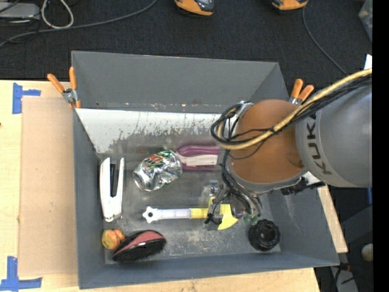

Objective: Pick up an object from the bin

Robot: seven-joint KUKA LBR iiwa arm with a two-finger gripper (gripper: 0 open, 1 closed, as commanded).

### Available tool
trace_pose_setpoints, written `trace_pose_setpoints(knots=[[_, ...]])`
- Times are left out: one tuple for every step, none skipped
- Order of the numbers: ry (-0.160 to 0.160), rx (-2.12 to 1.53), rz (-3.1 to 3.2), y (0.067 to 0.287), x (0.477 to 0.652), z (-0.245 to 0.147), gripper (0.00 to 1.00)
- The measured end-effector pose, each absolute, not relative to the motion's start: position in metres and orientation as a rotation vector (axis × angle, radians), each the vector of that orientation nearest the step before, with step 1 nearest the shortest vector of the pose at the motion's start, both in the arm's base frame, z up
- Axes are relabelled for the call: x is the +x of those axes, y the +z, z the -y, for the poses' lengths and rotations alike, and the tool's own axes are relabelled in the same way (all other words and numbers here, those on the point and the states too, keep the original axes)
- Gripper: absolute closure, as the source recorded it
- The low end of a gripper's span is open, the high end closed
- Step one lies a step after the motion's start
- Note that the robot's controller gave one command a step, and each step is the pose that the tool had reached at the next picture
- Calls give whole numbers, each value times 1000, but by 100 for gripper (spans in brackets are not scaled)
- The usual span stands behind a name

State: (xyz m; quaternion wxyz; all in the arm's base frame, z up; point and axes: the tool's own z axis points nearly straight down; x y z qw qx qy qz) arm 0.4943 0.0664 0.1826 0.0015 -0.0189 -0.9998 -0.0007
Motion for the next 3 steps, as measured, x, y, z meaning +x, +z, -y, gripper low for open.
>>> trace_pose_setpoints(knots=[[-6,-72,3135,251,509,-96,100],[-9,-87,3132,284,513,-83,100],[-10,180,3134,241,515,-69,100]])
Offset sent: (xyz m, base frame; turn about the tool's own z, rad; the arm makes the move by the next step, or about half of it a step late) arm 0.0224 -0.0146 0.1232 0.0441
